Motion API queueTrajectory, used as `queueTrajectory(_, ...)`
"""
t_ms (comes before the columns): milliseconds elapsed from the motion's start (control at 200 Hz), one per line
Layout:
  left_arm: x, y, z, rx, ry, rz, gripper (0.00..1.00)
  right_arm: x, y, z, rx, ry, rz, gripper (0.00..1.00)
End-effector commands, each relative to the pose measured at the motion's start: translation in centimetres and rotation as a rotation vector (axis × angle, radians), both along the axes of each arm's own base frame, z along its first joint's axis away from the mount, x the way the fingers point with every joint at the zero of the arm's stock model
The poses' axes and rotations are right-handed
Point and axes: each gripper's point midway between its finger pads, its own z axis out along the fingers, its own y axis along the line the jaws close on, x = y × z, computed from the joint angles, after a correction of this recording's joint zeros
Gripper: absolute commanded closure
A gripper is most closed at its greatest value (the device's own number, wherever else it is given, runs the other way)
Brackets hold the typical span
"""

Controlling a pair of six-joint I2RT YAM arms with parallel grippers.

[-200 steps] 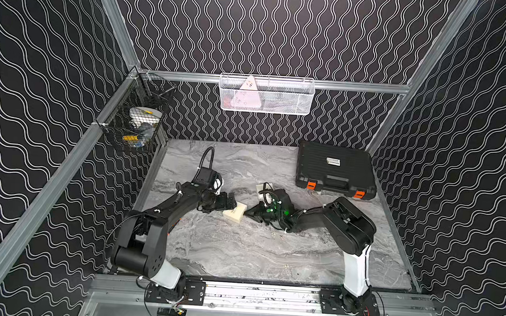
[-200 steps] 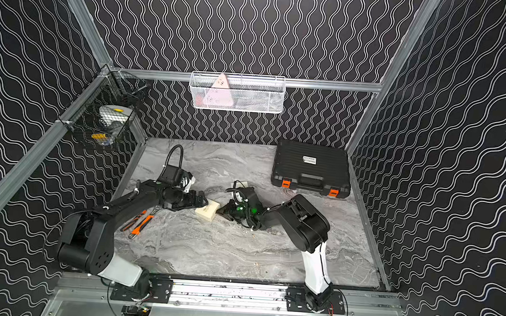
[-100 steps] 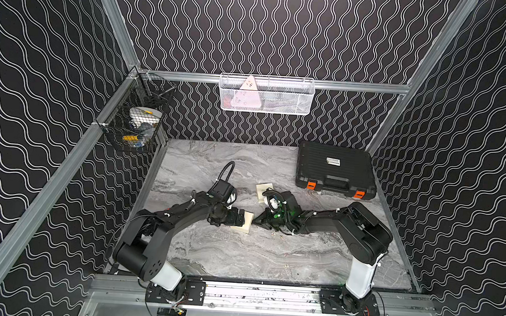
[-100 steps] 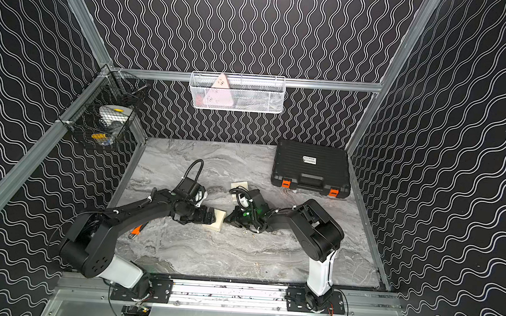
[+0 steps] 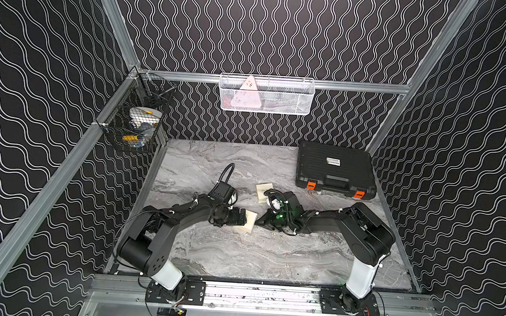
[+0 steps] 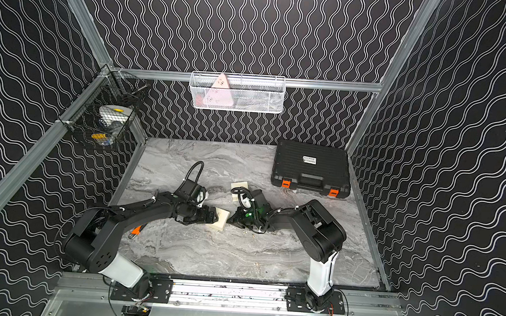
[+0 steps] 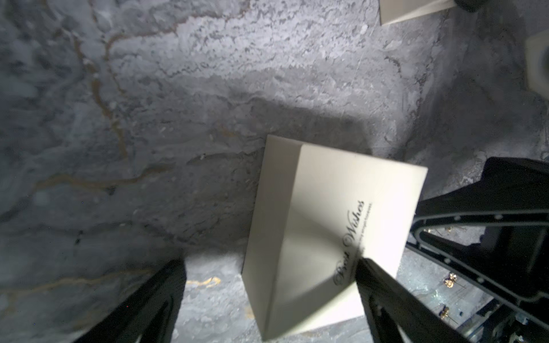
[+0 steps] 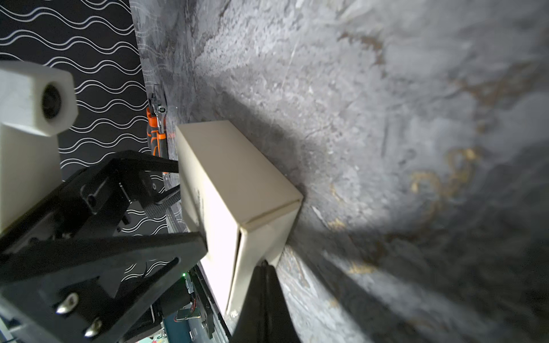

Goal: Place the earrings into the drawer-style jewelry box
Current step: Open the drawer in the jewelry box.

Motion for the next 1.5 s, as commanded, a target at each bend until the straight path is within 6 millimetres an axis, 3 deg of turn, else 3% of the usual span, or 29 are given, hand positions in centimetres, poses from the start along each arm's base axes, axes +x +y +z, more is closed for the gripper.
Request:
queueTrajectory(0,-2.2,4.0,-2.5,0.197,0.089,0.09,0.05,-0.2,-0.8,-0.2,-0.031,0.004,-0.005,1.0)
queueTrajectory(250,-2.5,5.5,-2.2,0.247,0.071,0.122,0.05,-0.3,-2.6,0.1,-0.041,0.006,-0.021,1.0)
queueTrajectory(600,-2.2,5.7,-2.3,0.264,0.071,0.119,0.05,-1.1,-4.7,0.1,-0.077,0.001,-0.03,1.0)
queueTrajectory(1496,-2.1,5.5,-2.5,0.257,0.071,0.115,0.04,-2.0,-6.4,-0.3,-0.128,-0.015,-0.041,1.0)
